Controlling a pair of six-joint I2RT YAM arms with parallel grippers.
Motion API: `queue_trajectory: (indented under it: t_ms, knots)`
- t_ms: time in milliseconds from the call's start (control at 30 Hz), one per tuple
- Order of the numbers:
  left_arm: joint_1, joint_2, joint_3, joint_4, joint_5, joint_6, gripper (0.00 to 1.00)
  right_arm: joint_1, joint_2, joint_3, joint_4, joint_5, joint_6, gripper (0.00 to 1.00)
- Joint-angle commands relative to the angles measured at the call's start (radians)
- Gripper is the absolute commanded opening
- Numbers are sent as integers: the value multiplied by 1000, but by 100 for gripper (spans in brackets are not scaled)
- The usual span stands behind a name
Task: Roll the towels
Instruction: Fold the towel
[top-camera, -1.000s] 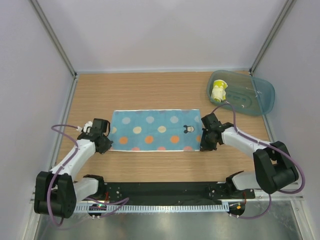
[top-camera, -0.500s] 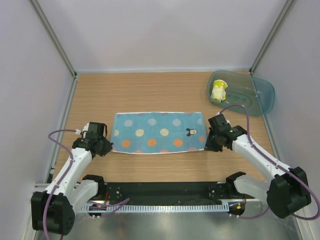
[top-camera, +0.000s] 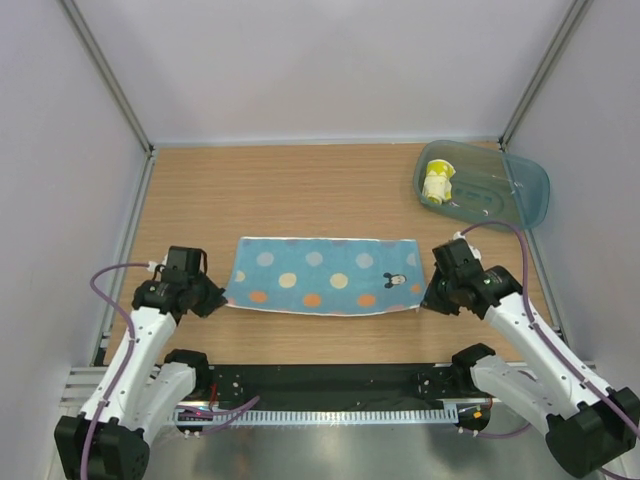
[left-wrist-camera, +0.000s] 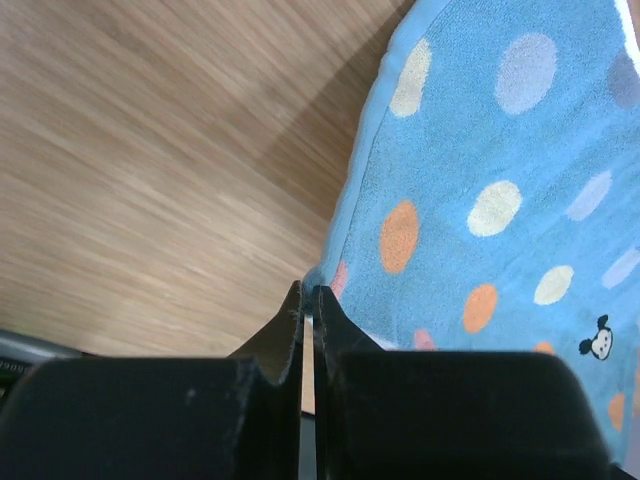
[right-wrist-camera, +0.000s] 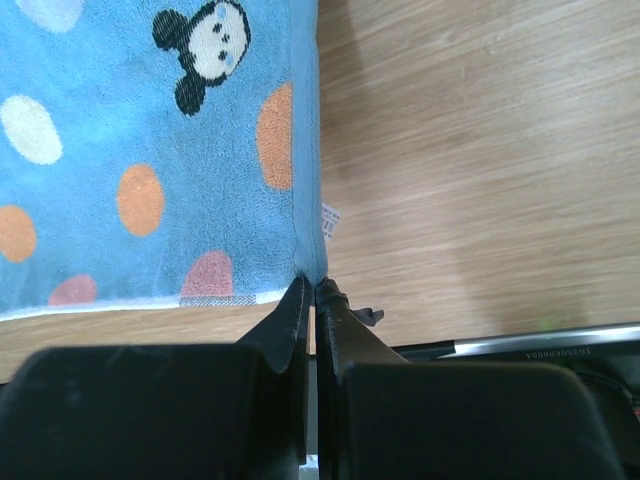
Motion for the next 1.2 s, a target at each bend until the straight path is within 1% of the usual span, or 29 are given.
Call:
queue_trajectory:
  t_ms: [0,100,200,300,433,467,533,567,633,800,900,1167]
  knots:
    - [-5,-17,74,-101,31,2,0,0,-35,53,-63,20,26,1]
    - [-5,-26,105,-139,31,19,0,0,-45,64,-70,18,26,1]
    - [-5,-23,131,-151,32,46,0,0,-20,88,-64,14,15,1]
    - [-5,20,190,-153,31,83,0,-2,32,131,-46,12,3,1]
    - [-3,121,263,-136,12,124,0,-14,118,209,-28,34,-37,1]
    - [-3,173,293,-135,5,132,0,-19,156,220,-23,40,-46,1]
    - [-3,219,322,-119,2,152,0,-45,191,245,-3,46,-66,1]
    - [-3,268,348,-113,-5,158,0,-56,223,249,15,43,-84,1]
    - [-3,311,373,-96,-6,172,0,-92,262,262,37,26,-105,1]
    - [-3,452,454,-53,3,198,0,-129,386,298,98,-8,-144,1]
    - [-3,529,509,-43,6,206,0,-135,429,320,123,-19,-155,1]
    - [-3,695,599,-23,-11,229,0,-160,543,372,156,-29,-177,1]
